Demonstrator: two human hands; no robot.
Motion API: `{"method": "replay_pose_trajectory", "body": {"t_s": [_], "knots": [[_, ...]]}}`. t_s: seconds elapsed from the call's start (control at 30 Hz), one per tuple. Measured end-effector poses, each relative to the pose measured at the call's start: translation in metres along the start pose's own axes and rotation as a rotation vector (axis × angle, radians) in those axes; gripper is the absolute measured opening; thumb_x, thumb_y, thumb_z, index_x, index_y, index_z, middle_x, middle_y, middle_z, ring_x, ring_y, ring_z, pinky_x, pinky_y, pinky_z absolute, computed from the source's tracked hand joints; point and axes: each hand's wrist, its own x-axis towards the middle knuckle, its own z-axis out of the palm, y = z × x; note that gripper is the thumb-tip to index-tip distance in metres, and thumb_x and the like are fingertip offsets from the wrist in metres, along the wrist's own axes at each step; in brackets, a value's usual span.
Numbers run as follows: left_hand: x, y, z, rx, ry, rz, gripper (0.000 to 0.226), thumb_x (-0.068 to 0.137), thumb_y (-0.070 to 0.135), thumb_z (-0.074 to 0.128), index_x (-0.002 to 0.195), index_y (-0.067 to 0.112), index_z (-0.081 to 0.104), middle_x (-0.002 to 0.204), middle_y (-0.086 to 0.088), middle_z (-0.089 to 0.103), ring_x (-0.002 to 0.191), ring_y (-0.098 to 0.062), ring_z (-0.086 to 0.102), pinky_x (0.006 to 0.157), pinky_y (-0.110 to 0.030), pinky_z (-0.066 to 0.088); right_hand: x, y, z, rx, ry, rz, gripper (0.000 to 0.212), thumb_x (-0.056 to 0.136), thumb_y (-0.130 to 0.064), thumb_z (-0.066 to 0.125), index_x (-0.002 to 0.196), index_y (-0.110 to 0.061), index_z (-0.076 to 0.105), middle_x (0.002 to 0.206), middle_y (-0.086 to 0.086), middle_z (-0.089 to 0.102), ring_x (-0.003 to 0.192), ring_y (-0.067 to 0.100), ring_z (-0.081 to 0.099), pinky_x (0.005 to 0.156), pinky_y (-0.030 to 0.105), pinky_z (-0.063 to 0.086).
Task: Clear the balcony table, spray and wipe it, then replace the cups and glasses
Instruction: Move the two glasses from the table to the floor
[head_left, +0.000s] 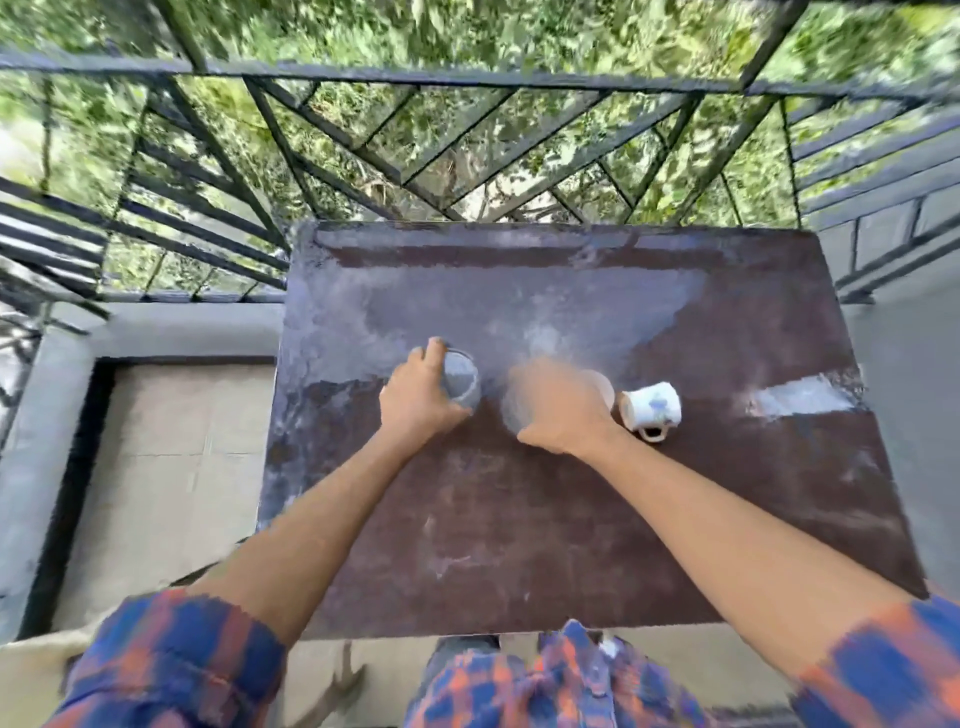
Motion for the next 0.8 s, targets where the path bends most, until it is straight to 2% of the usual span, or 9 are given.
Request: {"method": "replay_pose_trajectory", "body": {"t_s": [0.2,0.33,0.43,0.53,0.63,0.7,0.8], "knots": [[-0.029,-0.034,-0.014,-0.245,0.078,-0.186,0.085,0.044,0.061,0.076,0.115,0.027,0.042,0.116,-0.004,0.065,0.108,-0.033,0.065,0.081,-0.040,0.050,-0.006,0.003,0.007,0.298,0.084,0.146,0.078,0.057,-0.053,0.085,0.126,-0.034,0.054,0.123,-0.005,0.057,0.109,0.025,0.061,0.089,0.036,0.049],[-0.069,-0.068,-0.025,-0.344,0.187,-0.302,0.085,0.044,0.059,0.078,0.119,0.034,0.046,0.117,0.000,0.068,0.112,-0.028,0.066,0.088,-0.038,0.051,-0.013,-0.006,0.012,0.434,0.163,0.155,0.074,0.053,-0.056,0.089,0.117,-0.036,0.058,0.110,-0.013,0.053,0.104,0.022,0.061,0.077,0.029,0.038],[-0.118,-0.093,-0.027,-0.374,0.293,-0.367,0.095,0.046,0.056,0.083,0.130,0.026,0.050,0.124,-0.002,0.067,0.115,-0.027,0.064,0.093,-0.042,0.053,-0.016,-0.023,0.013,0.505,0.147,0.096,0.075,0.052,-0.060,0.088,0.116,-0.036,0.057,0.118,-0.008,0.062,0.107,0.022,0.060,0.078,0.030,0.037],[-0.176,-0.117,-0.019,-0.426,0.424,-0.476,0.097,0.041,0.063,0.077,0.127,0.027,0.052,0.119,0.000,0.067,0.108,-0.025,0.065,0.089,-0.041,0.054,-0.021,-0.049,0.018,0.586,0.110,0.029,0.076,0.052,-0.060,0.090,0.116,-0.035,0.058,0.118,-0.009,0.064,0.110,0.020,0.061,0.080,0.030,0.038],[-0.240,-0.139,0.003,-0.545,0.556,-0.598,0.086,0.042,0.061,0.079,0.119,0.039,0.049,0.117,-0.001,0.064,0.104,-0.028,0.063,0.088,-0.046,0.055,-0.032,-0.085,0.029,0.652,0.053,-0.075,0.073,0.054,-0.055,0.093,0.115,-0.031,0.060,0.112,-0.010,0.062,0.109,0.020,0.061,0.082,0.031,0.041],[-0.284,-0.152,0.026,-0.587,0.631,-0.691,0.078,0.045,0.056,0.084,0.113,0.054,0.047,0.113,0.002,0.062,0.104,-0.028,0.063,0.088,-0.045,0.055,-0.040,-0.113,0.039,0.662,-0.031,-0.152,0.073,0.056,-0.054,0.092,0.116,-0.030,0.059,0.117,-0.008,0.063,0.111,0.022,0.061,0.090,0.037,0.047],[-0.337,-0.171,0.055,-0.653,0.735,-0.841,0.076,0.043,0.050,0.087,0.107,0.062,0.047,0.111,0.001,0.066,0.103,-0.026,0.067,0.091,-0.048,0.056,-0.056,-0.156,0.053,0.621,-0.140,-0.276,0.074,0.058,-0.055,0.091,0.119,-0.030,0.058,0.122,-0.005,0.065,0.114,0.022,0.061,0.097,0.043,0.048]]}}
